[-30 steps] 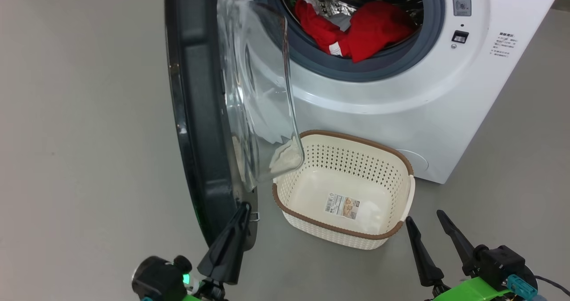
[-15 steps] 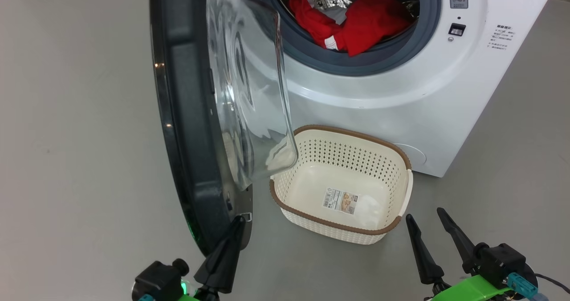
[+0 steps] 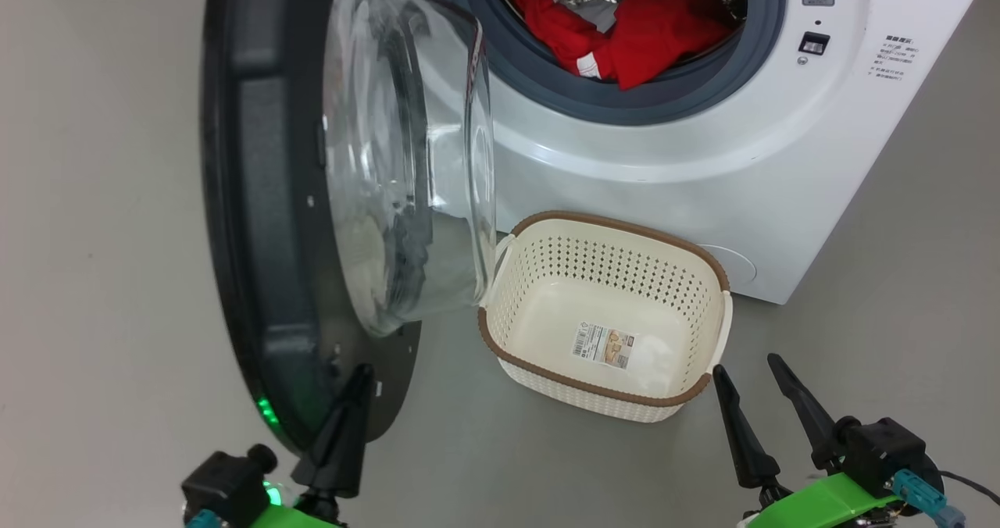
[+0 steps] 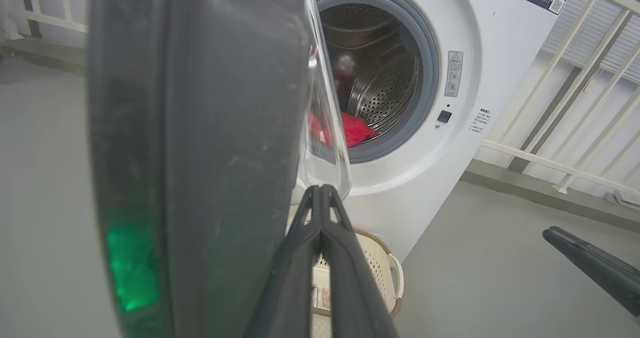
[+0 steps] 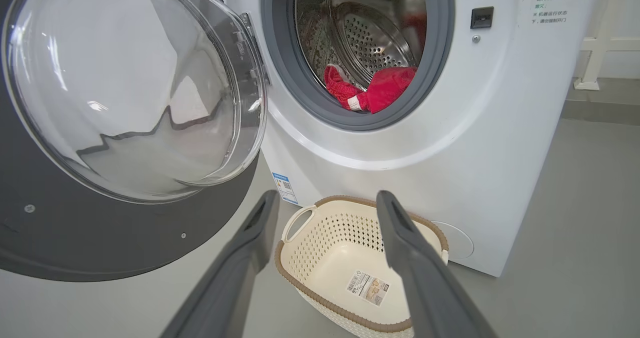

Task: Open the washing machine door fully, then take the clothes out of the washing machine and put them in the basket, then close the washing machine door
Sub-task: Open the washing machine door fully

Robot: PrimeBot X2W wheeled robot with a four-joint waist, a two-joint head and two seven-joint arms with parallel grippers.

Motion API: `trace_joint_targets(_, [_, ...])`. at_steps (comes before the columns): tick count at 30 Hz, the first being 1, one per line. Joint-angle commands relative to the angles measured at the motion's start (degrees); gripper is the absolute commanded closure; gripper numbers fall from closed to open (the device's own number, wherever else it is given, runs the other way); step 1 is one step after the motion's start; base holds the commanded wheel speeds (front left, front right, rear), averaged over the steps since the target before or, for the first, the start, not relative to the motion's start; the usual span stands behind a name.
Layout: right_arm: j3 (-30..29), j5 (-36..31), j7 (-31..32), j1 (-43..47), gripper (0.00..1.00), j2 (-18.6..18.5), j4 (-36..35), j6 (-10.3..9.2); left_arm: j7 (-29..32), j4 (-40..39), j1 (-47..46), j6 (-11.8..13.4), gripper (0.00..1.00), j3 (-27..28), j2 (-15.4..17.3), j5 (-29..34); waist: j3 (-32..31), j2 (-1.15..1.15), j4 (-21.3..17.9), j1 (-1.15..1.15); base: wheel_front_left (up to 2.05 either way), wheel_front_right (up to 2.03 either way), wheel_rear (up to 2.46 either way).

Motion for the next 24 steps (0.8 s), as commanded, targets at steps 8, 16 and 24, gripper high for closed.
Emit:
trace_joint_targets(8, [1.15, -0.11, -0.52, -2.53, 0.00, -0.05, -1.73, 0.43, -0.31, -0.71, -0.51, 0.19, 1.00, 8.39, 1.46, -0.11, 0.66, 0.00, 0.04, 0.00, 0.00, 0.00, 0.00])
trace_joint_targets(16, [1.16, -0.11, -0.52, -3.04, 0.00, -0.05, -1.71, 0.43, -0.31, -0.32, -1.69, 0.19, 1.00, 14.63, 1.71, -0.20, 1.37, 0.00, -0.32, 0.00, 0.00, 0.00, 0.00])
trace_joint_targets(24, [1.11, -0.11, -0.52, -3.55, 0.00, -0.05, -1.83, 0.43, -0.31, 1.13, -3.97, 0.19, 1.00, 20.45, 3.04, -0.71, 2.16, 0.00, -0.99, 0.00, 0.00, 0.00, 0.00])
